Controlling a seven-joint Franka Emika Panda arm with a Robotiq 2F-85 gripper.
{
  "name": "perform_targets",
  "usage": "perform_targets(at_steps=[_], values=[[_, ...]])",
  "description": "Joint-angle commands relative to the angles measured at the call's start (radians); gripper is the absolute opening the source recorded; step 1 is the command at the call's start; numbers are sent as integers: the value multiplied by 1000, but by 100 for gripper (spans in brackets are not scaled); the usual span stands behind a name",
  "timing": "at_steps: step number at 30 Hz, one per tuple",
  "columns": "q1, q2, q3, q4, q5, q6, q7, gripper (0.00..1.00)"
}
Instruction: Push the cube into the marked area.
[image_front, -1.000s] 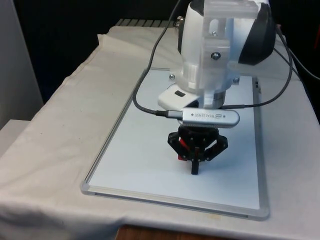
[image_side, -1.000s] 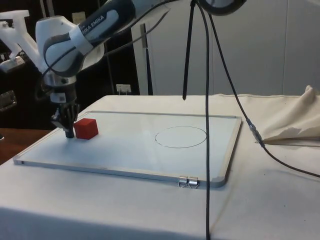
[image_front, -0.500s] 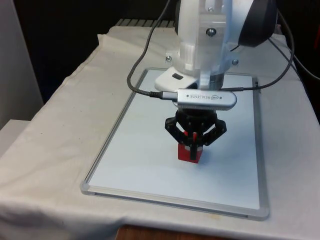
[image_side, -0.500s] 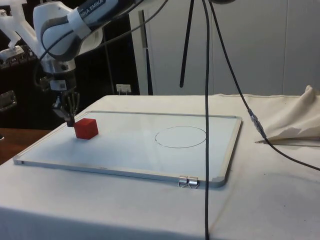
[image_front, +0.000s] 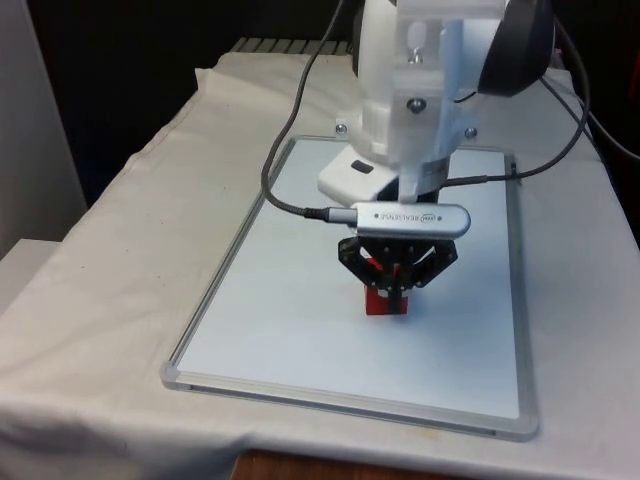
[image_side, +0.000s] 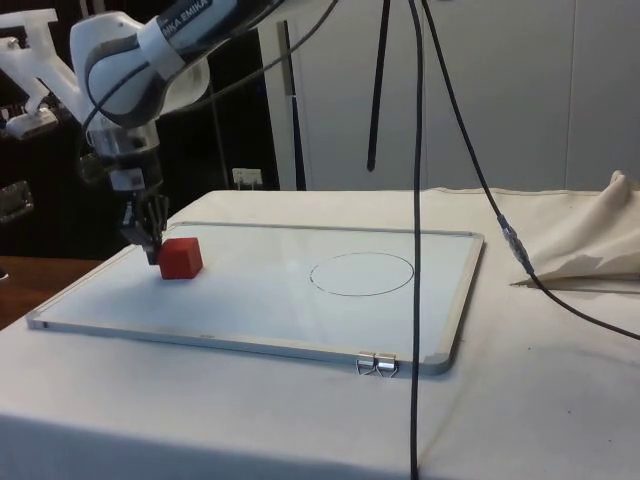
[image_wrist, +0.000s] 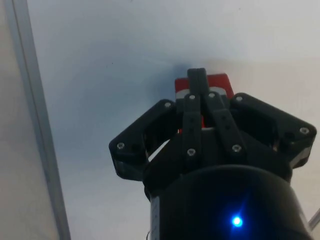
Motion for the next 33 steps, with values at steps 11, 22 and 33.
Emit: perform_targets(at_steps=[11,22,33], values=[[-9,-4,-13,-38,0,-11,-67,0],[-9,-26,-43,-60,-1,-28,-101,0],[-12,-95,-64,-130,1,-40,-123,0]])
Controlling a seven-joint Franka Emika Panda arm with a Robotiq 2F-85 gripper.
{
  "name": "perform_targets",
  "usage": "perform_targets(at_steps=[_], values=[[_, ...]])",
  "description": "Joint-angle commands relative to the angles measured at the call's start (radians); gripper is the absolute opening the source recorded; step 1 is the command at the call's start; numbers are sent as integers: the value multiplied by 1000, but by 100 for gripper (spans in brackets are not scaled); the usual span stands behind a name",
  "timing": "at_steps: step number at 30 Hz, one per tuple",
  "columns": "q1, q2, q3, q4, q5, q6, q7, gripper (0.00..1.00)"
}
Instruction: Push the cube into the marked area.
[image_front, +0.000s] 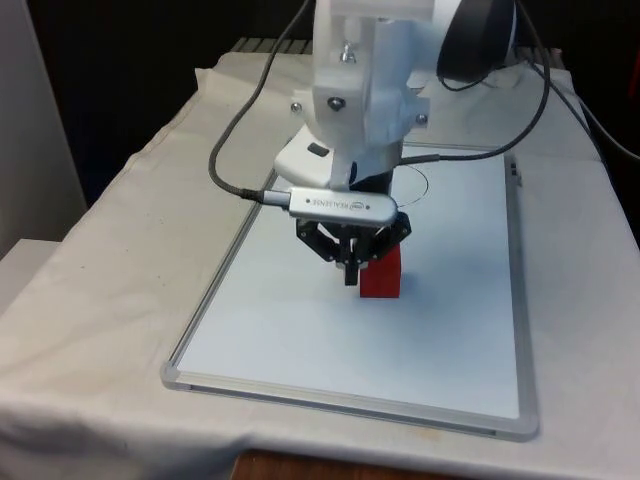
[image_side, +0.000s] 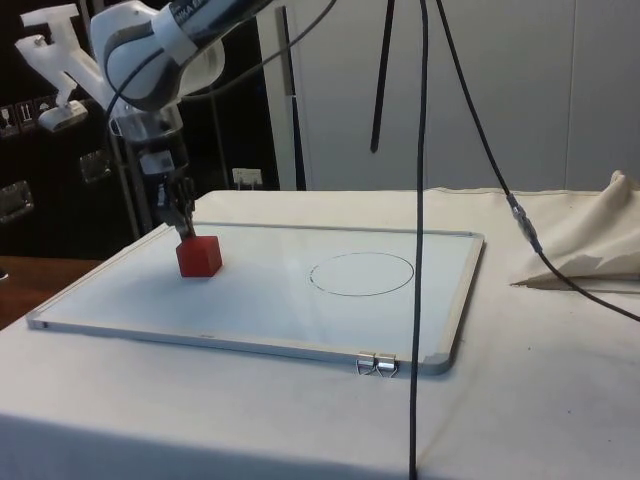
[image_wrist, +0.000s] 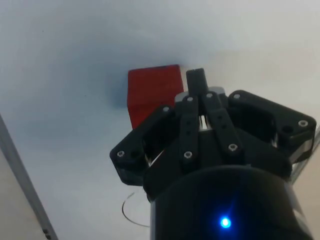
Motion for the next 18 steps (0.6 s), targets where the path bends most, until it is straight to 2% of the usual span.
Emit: perform_targets(at_steps=[1,2,3,7,10,11,12,18], values=[[0,-6,0,-9,0,0,-2,0],[1,-33,-1,-56,0,23,-6,0],[2,-42,-1,-72,0,24,-7,0],[3,-53,0,-97,1,25,-8,0],[4,-51,2,-100,2,22,-12,0],[4,-40,0,-80,0,2,-8,0],[4,-50,3,-98,2,20,-14,0],[-5,-21,2,-54,1,7,-51,0]])
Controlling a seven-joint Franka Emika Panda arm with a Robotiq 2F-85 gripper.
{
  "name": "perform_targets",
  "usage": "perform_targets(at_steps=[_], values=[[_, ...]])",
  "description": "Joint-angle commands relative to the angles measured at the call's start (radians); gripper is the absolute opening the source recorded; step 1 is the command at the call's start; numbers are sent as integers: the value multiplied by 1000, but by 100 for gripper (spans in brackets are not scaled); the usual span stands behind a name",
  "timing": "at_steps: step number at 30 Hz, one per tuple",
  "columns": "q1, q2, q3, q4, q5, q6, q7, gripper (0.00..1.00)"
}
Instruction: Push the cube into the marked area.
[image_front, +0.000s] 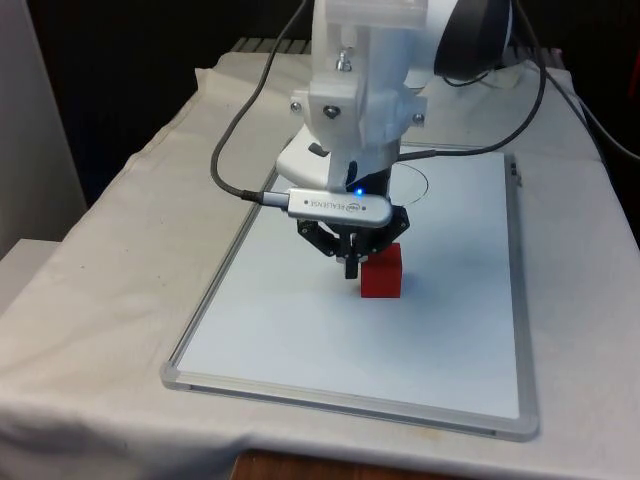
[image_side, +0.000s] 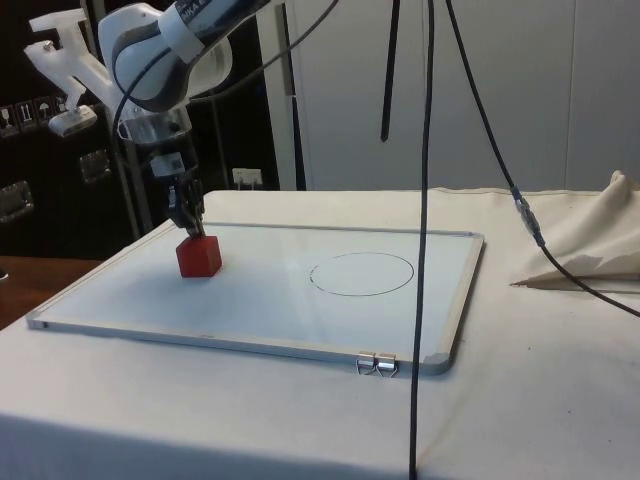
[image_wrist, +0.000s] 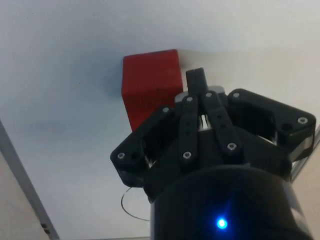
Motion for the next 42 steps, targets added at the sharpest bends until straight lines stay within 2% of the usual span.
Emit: perform_targets(at_steps=[1,2,6,9,10,11,14,18,19,20,22,28,29,32,36,37,38,42], values=[[-2,3,0,6,0,1,-6,0],[-6,22,3,32,1,-6,-17,0],[-10,47,1,67,-1,-12,-36,0],[-10,67,-1,94,-1,-14,-47,0],[-7,62,-4,83,0,1,-47,0],[-10,80,-3,113,0,-15,-54,0],[-11,99,-4,143,1,-15,-58,0],[-6,121,-1,183,4,-12,-52,0],[-2,122,0,186,5,-12,-48,0],[-5,114,-2,171,2,1,-53,0],[2,124,3,194,3,-12,-40,0],[17,115,16,182,5,-28,-24,0],[14,123,13,193,2,-28,-28,0],[22,110,20,168,5,-45,-22,0],[23,105,18,147,4,-54,-24,0],[23,118,18,172,2,-66,-24,0],[24,103,18,141,3,-55,-24,0],[25,94,16,115,2,-64,-27,0]])
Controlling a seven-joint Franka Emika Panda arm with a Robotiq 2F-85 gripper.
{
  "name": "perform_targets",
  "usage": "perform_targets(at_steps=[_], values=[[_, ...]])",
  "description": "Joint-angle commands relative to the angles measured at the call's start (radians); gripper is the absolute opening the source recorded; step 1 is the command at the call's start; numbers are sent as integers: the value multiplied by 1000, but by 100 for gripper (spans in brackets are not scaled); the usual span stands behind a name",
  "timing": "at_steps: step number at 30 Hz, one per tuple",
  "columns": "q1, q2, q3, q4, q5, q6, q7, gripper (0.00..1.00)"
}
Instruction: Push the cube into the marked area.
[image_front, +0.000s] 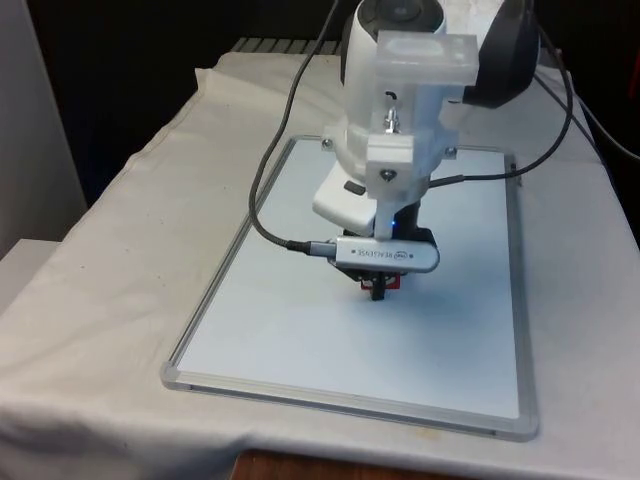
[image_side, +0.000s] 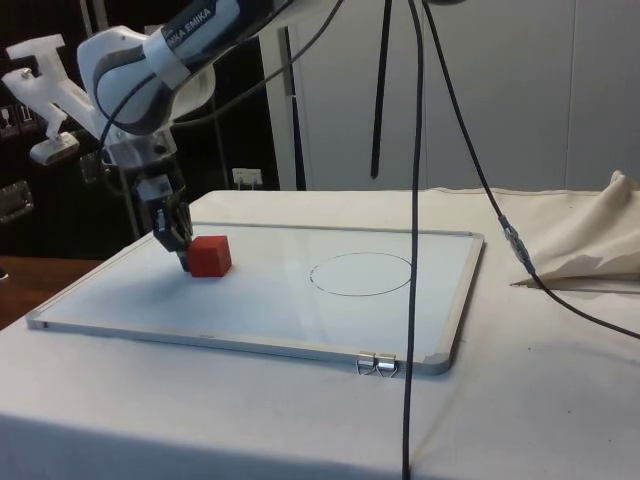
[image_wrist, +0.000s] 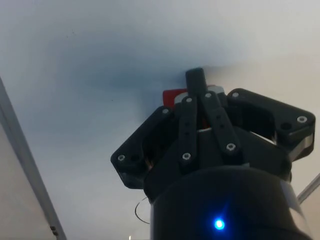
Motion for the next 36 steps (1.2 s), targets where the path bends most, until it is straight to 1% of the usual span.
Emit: perform_targets(at_steps=[1,3,4,5,6,9,13,14,15,21,22,23,28,29,30,35,36], values=[[2,-19,-1,-36,-1,10,-2,0],[2,-22,-2,-43,-1,3,-3,0],[0,-4,-1,-10,0,-11,-2,0],[2,-23,-2,-46,-1,1,-4,0],[2,-26,-3,-53,-2,-4,-4,0],[3,-31,-4,-60,-2,-15,-5,0],[1,-42,-6,-71,-2,-31,-9,0],[-1,-21,-5,-34,-1,-49,-7,0],[1,-46,-7,-74,-2,-36,-10,0],[1,-87,-12,-107,-2,-72,-17,0],[-2,-60,-11,-66,-1,-88,-14,0],[1,-93,-12,-113,-2,-75,-18,0],[4,-131,-13,-153,-4,-91,-18,0],[-1,-99,-11,-106,-1,-106,-17,0],[5,-137,-13,-161,-4,-91,-17,0],[8,-167,-13,-204,-4,-92,-17,0],[10,-177,-13,-221,-4,-91,-17,0]])
